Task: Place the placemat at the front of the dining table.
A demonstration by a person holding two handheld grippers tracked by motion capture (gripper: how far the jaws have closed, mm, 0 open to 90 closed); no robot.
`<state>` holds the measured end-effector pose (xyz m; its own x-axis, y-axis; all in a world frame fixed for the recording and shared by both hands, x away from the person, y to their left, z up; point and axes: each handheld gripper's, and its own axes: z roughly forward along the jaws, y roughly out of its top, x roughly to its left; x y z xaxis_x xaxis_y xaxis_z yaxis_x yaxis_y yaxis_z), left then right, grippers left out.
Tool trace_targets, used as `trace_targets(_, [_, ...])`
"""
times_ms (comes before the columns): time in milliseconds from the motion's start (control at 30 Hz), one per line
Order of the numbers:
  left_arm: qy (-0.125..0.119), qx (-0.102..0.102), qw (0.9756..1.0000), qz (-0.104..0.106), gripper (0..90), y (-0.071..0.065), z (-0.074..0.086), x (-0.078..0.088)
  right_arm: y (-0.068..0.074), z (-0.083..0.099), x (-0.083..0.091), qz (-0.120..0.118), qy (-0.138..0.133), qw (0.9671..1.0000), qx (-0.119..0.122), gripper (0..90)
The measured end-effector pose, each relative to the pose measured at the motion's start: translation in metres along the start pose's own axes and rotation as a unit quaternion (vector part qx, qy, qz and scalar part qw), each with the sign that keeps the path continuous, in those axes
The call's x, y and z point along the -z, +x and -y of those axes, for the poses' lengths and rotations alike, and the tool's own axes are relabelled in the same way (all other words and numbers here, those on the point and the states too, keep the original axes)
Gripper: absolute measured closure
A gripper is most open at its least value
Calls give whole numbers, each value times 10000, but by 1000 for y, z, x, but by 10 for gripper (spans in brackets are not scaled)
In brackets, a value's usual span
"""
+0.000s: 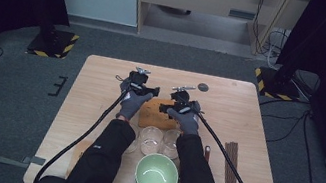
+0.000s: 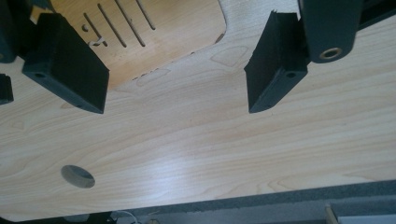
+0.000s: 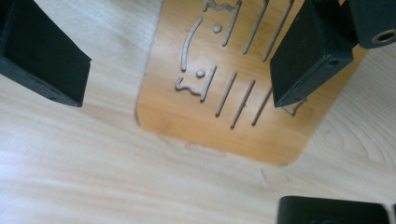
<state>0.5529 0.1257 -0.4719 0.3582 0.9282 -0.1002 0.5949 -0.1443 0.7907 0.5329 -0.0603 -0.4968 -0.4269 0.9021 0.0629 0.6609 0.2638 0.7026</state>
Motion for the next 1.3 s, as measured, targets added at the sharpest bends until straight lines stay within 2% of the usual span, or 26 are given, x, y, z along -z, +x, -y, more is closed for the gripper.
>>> trace_targets(100, [-31,-128,9999,32,195,-1,-2,6,-3,-3,5,5,-114,9999,28,54])
trace_targets(133, [-65,-228,9997,35,191,-3,-2,8,-5,-3,6,19,-144,9999,23,55])
trace_targets(233, [-158,-249,9994,186,189,-4,2,12,-11,-5,11,38,-261,9997,6,55])
trace_targets(300, [-102,-317,9993,193,189,-2,7,13,-14,-5,14,78,-328,9994,30,56])
trace_targets(433, [-58,-360,9992,188,185,8,15,15,-18,-4,16,172,-394,9987,279,50])
trace_targets(533, [-26,-494,9986,162,174,14,21,16,-20,-2,15,115,-448,9981,395,59])
trace_targets(633, [97,-709,9973,138,150,20,30,14,-23,4,12,51,-455,9982,390,60])
trace_targets(867, [404,-810,9956,255,136,23,47,6,-28,19,1,-44,-396,9975,588,61])
trace_targets(1033, [504,-871,9942,367,127,20,53,1,-31,28,-5,-110,-276,9970,708,63])
trace_targets(1167, [619,-977,9920,501,108,18,59,-3,-32,35,-8,-135,-186,9969,750,63])
trace_targets(1300, [741,-1092,9901,472,95,18,64,-7,-32,39,-11,-145,-118,9967,792,65])
